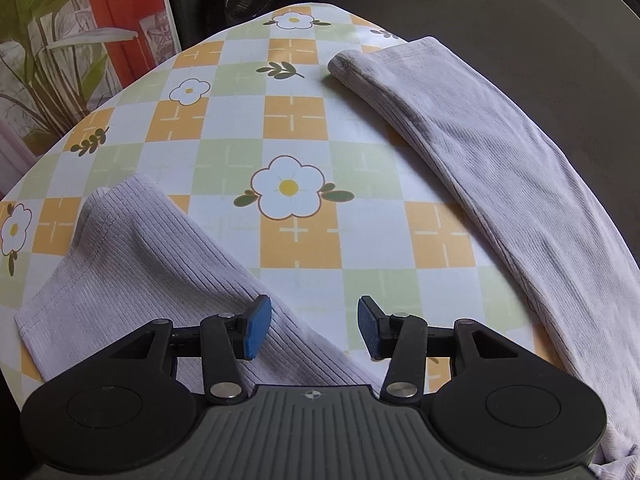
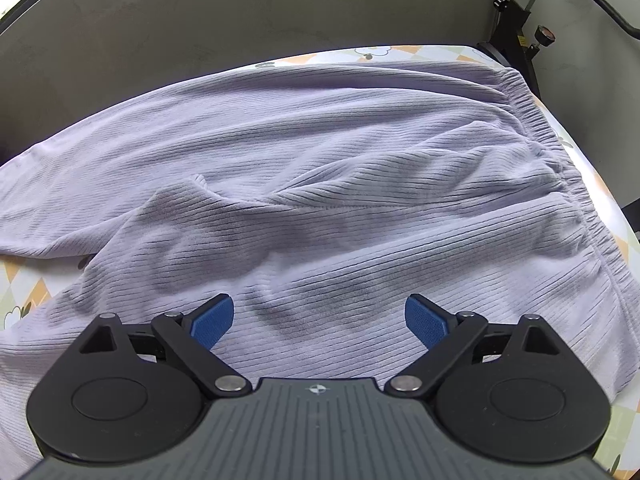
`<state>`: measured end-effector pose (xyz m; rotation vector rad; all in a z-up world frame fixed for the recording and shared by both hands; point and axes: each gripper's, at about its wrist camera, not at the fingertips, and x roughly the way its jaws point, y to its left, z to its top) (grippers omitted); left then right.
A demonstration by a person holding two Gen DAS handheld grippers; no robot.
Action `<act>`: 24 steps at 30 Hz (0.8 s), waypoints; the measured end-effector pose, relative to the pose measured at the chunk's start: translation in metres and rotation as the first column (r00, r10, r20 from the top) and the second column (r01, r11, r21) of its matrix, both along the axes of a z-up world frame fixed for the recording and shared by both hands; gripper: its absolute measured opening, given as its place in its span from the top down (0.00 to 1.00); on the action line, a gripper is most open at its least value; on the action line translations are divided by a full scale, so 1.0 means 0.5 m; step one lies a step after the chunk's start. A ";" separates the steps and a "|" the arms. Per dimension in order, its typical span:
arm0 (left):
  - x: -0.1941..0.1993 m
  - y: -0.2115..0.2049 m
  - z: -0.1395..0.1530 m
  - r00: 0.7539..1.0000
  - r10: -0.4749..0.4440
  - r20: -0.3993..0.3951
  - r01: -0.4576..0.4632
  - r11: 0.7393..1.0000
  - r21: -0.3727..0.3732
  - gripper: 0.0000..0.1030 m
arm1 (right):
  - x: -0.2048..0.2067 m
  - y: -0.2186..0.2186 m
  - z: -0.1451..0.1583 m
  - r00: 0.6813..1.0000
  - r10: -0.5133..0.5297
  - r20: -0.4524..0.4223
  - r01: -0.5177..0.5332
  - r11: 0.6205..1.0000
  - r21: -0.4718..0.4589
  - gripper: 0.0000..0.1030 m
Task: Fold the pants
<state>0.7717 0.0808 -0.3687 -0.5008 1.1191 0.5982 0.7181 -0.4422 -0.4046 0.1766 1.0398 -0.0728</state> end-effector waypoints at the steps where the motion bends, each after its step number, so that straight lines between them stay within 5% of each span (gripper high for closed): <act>1: 0.005 -0.011 0.001 1.000 -0.019 0.005 0.019 1.000 -0.003 0.52 | 0.001 0.011 0.002 1.000 0.018 0.005 -0.018 1.000 0.003 0.09; 11: -0.019 -0.082 0.006 0.989 -0.150 0.002 0.149 0.989 0.012 0.52 | 0.071 0.150 0.029 0.983 0.160 0.088 -0.166 0.985 0.055 0.13; 15: -0.041 -0.092 0.005 0.981 -0.194 -0.005 0.194 0.981 0.021 0.52 | 0.104 0.183 0.004 0.981 0.187 0.053 -0.187 0.982 0.011 0.21; 17: -0.051 -0.094 0.001 0.980 -0.200 -0.008 0.200 0.980 0.016 0.52 | 0.106 0.189 -0.015 0.979 0.202 0.008 -0.202 0.979 0.012 0.55; 23: -0.071 -0.077 -0.015 0.981 -0.191 -0.015 0.191 0.982 -0.007 0.52 | 0.055 0.183 -0.023 0.962 0.272 -0.009 -0.272 0.962 -0.014 0.92; 24: -0.073 -0.074 -0.018 0.981 -0.192 -0.016 0.192 0.981 -0.011 0.52 | 0.043 0.179 -0.026 0.962 0.273 -0.021 -0.273 0.962 -0.005 0.93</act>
